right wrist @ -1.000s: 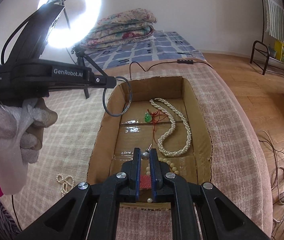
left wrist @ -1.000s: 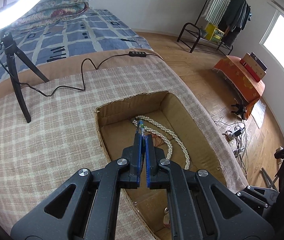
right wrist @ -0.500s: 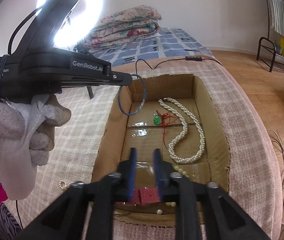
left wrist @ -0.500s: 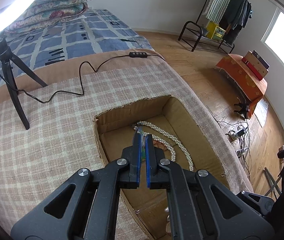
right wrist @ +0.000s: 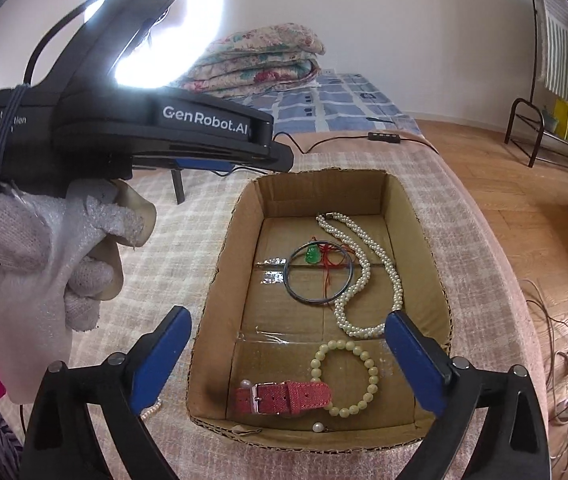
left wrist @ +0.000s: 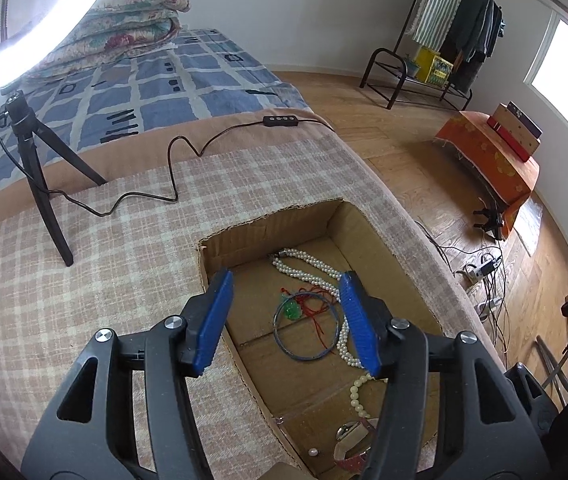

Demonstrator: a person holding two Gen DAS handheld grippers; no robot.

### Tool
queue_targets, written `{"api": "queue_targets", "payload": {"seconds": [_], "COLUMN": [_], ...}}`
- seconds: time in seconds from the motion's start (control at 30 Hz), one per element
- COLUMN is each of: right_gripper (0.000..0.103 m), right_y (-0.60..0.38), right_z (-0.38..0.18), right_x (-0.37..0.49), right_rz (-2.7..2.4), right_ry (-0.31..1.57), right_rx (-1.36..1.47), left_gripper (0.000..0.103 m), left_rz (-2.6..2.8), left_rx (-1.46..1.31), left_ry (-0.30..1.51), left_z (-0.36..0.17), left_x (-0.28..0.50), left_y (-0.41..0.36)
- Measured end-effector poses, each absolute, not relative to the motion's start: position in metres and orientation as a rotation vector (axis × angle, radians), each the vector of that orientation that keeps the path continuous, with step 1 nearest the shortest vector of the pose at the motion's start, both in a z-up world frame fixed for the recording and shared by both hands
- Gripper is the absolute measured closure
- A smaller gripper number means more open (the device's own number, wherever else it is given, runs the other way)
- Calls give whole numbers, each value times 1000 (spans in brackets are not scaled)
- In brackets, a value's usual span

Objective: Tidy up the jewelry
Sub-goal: 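Withdraw both tools from the box and move right tool over the small pearl strand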

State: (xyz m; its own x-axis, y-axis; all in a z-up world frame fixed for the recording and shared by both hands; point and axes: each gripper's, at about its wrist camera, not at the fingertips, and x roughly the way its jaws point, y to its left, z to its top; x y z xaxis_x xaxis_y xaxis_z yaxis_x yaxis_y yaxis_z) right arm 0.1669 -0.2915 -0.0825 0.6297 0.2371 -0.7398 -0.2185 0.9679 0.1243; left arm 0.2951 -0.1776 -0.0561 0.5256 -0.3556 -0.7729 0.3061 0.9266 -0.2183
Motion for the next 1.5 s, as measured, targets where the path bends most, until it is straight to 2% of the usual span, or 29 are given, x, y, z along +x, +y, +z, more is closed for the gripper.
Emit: {"api": "queue_targets", "payload": {"seconds": [0.23, 0.57, 1.03, 1.3, 1.5], "right_gripper": [1, 0, 1, 10, 12], "right_y": [-287, -279, -228, -181, -162], "right_z": [-75, -56, -41, -65, -91], "right_x": [163, 148, 110, 87, 77], "right_rz": [248, 263, 459, 596, 653], "right_ry": [845, 807, 760, 817, 878], "right_rx": [10, 6, -34, -154, -215], "left_gripper": [38, 38, 38, 38, 37], "left_rz": [-376, -338, -202, -139, -142], "left_rx": [-60, -72, -93, -77, -32], "left_ry": [922, 896, 881, 856, 902], "left_z": [-45, -21, -6, 4, -12], "left_x": [287, 262, 195, 148, 111], "left_y": [-169, -123, -13, 31, 46]}}
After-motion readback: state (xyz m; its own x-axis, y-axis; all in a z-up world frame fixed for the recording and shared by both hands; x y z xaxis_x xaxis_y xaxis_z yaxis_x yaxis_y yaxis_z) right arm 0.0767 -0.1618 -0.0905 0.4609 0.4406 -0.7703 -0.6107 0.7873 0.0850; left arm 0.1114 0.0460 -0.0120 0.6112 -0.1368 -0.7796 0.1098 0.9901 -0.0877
